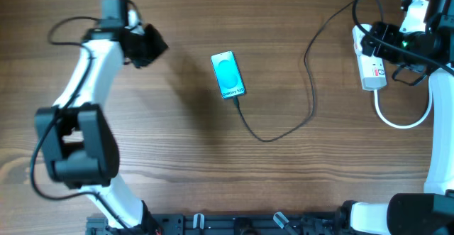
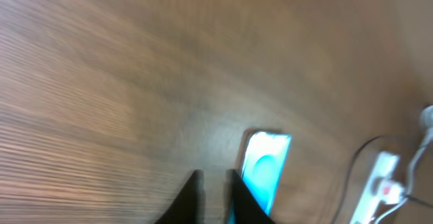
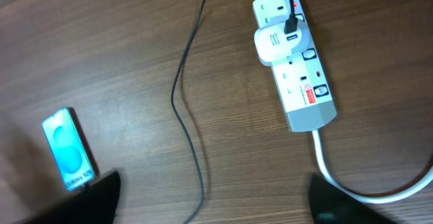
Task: Plug charger to phone and switch on socket
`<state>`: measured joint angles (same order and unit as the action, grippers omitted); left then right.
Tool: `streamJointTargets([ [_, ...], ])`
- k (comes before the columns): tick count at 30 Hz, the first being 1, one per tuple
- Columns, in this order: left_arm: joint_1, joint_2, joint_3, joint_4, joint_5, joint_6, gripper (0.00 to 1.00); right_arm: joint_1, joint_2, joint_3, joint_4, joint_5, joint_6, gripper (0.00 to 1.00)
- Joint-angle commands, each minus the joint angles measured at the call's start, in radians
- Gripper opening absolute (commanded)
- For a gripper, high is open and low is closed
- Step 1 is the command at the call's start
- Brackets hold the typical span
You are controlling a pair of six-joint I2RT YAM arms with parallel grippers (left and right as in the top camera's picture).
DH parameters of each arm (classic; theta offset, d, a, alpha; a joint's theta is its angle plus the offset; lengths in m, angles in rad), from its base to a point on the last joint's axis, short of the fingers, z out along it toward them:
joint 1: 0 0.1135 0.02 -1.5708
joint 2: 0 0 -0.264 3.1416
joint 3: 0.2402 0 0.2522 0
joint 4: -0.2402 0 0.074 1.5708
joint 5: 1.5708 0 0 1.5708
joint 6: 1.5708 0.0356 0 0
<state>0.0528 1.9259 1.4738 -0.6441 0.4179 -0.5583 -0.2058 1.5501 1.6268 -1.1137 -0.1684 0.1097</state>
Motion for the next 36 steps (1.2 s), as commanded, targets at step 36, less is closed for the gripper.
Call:
streamJointTargets([
  [36,0.153,-0.02,0.011,-0.097,0.026,0.005,1.0,-0.241,0.616,-0.006,0.423,0.092,0.021,1.0],
])
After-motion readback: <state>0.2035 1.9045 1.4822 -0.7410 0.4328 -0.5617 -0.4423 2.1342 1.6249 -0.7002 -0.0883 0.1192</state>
